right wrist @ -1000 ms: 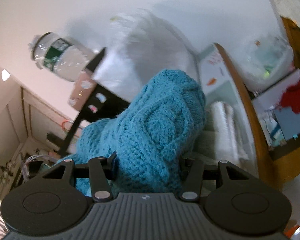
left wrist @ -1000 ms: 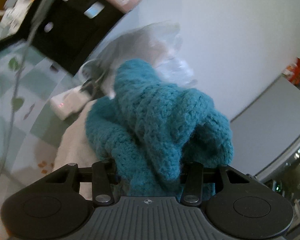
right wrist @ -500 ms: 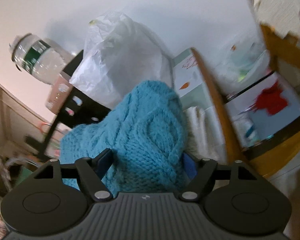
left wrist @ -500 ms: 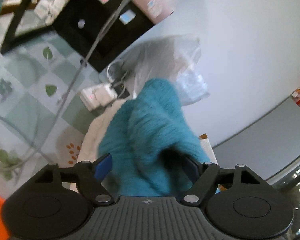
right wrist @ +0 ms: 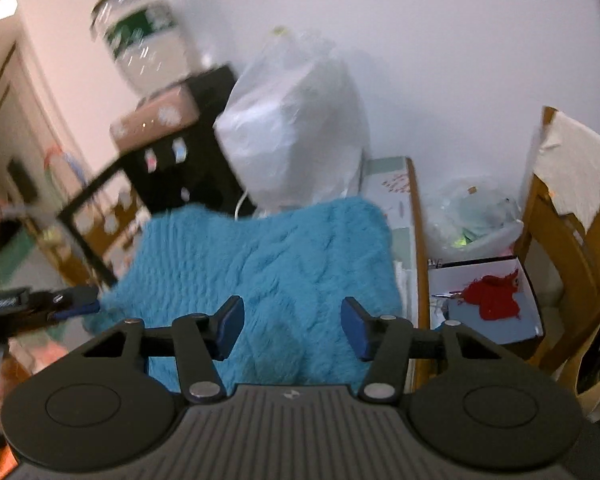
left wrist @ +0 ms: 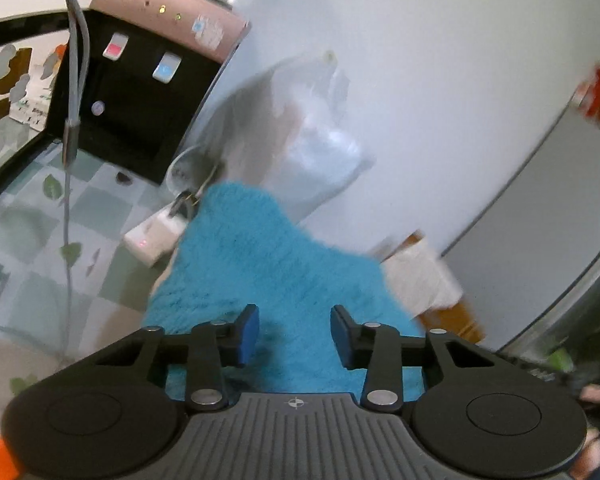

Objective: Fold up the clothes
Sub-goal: 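Lower the sweater onto the clothes stack and open both tools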

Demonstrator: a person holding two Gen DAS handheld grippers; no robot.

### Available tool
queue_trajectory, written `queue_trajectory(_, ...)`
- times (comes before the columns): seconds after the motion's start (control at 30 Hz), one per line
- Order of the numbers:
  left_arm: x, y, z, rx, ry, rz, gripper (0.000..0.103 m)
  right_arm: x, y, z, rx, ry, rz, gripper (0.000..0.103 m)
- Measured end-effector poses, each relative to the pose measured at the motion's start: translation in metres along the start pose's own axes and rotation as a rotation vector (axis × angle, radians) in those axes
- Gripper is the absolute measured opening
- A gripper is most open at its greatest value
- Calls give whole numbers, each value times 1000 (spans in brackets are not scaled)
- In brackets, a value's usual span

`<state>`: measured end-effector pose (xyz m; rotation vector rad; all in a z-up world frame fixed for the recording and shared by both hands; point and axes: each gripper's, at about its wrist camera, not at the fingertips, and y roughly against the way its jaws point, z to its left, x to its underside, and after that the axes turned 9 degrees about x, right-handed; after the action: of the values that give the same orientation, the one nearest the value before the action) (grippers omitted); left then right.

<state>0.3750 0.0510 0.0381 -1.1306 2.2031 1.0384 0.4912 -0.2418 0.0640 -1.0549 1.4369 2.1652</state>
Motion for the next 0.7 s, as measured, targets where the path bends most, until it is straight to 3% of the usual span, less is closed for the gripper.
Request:
queue_trajectory(0.13, 11, -23, 22, -72, -6, 58, 37, 13, -28, 12, 53, 84, 54, 57)
queue_trajectory(0.2, 15, -31, 36, -93, 3, 74, 29, 17, -39, 12, 65, 89, 68, 57)
queue_trajectory(0.43, 10, -21, 49, -49, 53, 67, 31, 16, -30, 23, 87, 101, 42, 58)
queue_trajectory(0.57, 3, -4, 30, -10, 45, 58, 64, 14, -9, 35, 100, 115, 19, 63)
queue_trajectory(0.7, -2, 21, 2, -1, 9, 52, 75, 11, 31, 51, 109, 127, -7, 73)
